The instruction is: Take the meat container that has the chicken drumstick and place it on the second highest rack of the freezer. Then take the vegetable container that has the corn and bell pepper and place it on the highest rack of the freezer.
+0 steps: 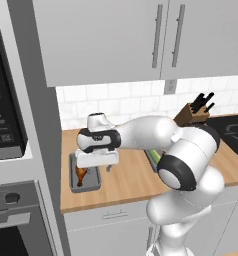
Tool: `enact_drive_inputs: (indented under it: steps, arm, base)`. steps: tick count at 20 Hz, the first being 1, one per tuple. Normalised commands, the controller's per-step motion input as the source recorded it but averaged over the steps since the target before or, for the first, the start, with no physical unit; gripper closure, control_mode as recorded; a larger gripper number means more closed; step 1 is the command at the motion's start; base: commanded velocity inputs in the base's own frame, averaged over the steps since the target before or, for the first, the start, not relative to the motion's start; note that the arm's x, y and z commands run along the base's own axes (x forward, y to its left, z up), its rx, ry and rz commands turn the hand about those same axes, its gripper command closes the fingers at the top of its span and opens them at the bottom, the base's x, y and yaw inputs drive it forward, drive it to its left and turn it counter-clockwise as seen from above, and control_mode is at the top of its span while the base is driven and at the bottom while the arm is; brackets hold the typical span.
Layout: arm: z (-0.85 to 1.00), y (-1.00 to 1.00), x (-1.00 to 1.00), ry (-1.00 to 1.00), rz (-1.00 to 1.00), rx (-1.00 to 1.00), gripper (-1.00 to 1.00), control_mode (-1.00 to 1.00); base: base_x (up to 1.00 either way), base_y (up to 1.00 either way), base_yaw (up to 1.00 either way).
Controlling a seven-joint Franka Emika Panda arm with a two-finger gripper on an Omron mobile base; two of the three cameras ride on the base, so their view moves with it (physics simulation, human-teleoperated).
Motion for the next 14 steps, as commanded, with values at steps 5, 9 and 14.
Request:
enact_drive_inputs:
  steps: [5, 9, 14]
  arm:
    - [-0.12, 0.0, -0.3, 0.0, 0.0, 0.0, -1.0, -1.0]
    - [0.0, -0.02, -0.36, -0.07, 0.0, 0.0, -1.0, -1.0]
    - [-0.08, 0.06, 0.07, -0.01, 0.0, 0.0, -1.0, -1.0]
  base:
    - [0.0, 0.0, 0.0]
    - [0.0, 0.0, 0.0]
    - [0.0, 0.0, 0.0]
